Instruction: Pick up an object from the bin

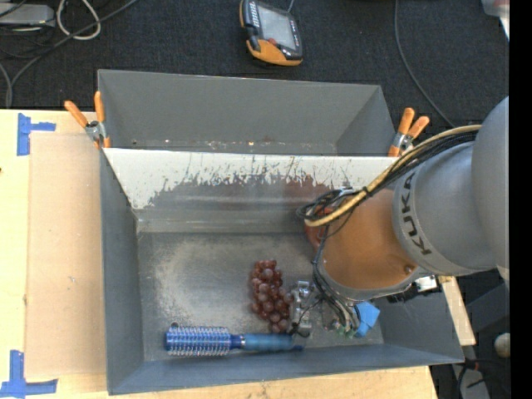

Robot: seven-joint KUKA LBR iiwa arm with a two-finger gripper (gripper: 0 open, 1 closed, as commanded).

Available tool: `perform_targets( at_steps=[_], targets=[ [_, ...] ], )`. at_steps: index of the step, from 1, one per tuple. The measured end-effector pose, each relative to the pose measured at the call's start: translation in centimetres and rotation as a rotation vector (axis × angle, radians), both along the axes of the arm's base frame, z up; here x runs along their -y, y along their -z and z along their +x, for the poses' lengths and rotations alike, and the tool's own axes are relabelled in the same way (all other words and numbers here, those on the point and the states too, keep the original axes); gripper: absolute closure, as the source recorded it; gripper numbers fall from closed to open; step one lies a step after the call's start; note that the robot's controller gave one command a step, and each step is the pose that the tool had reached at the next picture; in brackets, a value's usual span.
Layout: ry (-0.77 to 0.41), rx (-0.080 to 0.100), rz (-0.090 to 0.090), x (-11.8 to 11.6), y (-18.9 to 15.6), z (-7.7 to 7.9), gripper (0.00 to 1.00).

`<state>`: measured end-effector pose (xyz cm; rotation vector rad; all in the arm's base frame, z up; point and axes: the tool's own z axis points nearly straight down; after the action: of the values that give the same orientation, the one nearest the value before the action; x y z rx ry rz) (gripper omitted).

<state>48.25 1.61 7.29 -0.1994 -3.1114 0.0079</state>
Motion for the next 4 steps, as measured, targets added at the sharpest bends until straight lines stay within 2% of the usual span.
perform_targets(
  at_steps=[4],
  targets=[
    [-0.026,0.001,0.000,0.05,0.01,0.04,1.00]
  ],
)
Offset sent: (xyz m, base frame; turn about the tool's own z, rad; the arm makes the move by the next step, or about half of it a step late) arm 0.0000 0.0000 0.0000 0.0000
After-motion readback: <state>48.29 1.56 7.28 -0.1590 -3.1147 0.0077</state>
